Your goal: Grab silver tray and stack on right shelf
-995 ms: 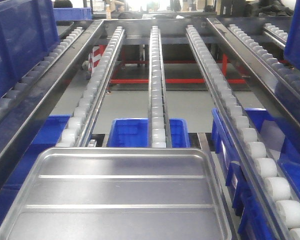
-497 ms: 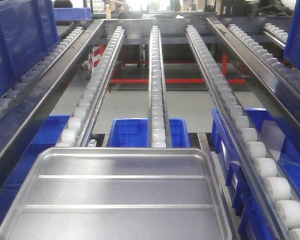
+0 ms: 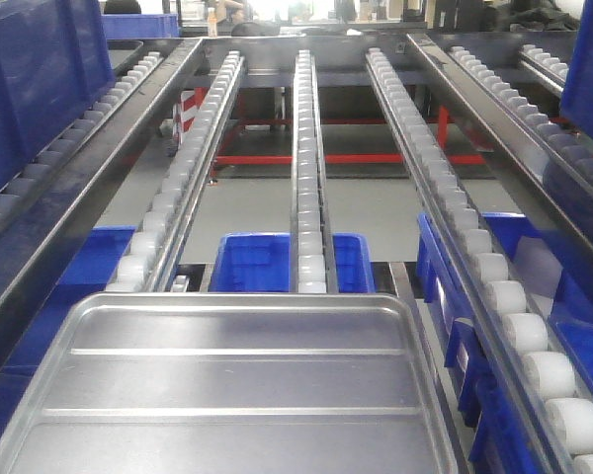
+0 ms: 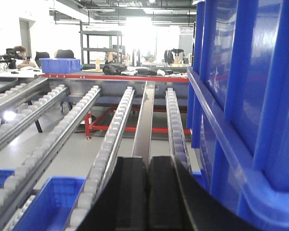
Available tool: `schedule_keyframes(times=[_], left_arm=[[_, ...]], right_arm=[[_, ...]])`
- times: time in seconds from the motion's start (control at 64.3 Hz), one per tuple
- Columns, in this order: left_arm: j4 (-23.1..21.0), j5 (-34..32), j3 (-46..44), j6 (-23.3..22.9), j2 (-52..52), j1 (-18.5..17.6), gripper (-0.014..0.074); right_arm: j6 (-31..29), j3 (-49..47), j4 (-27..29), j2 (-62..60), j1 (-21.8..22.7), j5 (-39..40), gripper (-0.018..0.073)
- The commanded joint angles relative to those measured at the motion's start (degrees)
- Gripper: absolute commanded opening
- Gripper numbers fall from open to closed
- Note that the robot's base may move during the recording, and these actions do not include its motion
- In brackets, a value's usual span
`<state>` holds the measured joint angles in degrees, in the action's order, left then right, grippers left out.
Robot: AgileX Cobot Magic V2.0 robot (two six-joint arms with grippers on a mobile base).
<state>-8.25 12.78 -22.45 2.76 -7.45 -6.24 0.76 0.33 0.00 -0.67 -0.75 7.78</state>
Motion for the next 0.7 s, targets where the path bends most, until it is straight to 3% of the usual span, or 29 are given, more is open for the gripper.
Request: schedule_keyframes(times=[0.0,0.186,0.249,0.326,0.466,0.684], left_arm=[[-0.67,5.33,-8.14,-0.19,-5.58,-0.39,-0.0100],[-0.67,14.15,-18.43,0.50,-19.26,-0.39,-0.0099],[-1.24,16.48,-20.78,2.42,-23.08,-0.39,-0.0099],[-5.62,18.29,-22.56,8.21,-26.48,-0.39,-0.0099],[-14.14,20.62,-23.58,14.39,-30.02,-1.79,-0.0099],[-15.39,26.92,-23.58,15.64,-34.54,-6.95,-0.0099]], right_arm=[[0.60,-3.53,0.00,-1.10,-0.09,3.50,0.0056],[0.92,-8.89,0.00,0.03,-0.09,-2.89,0.0064],[0.96,-11.23,0.00,1.16,-0.09,-4.41,0.0106],[0.96,-14.17,0.74,3.42,-0.49,-5.49,0.0209],[0.96,-19.76,4.30,8.43,-2.81,-9.68,0.0370],[0.96,-27.55,9.51,17.25,-9.45,-21.86,0.0385]])
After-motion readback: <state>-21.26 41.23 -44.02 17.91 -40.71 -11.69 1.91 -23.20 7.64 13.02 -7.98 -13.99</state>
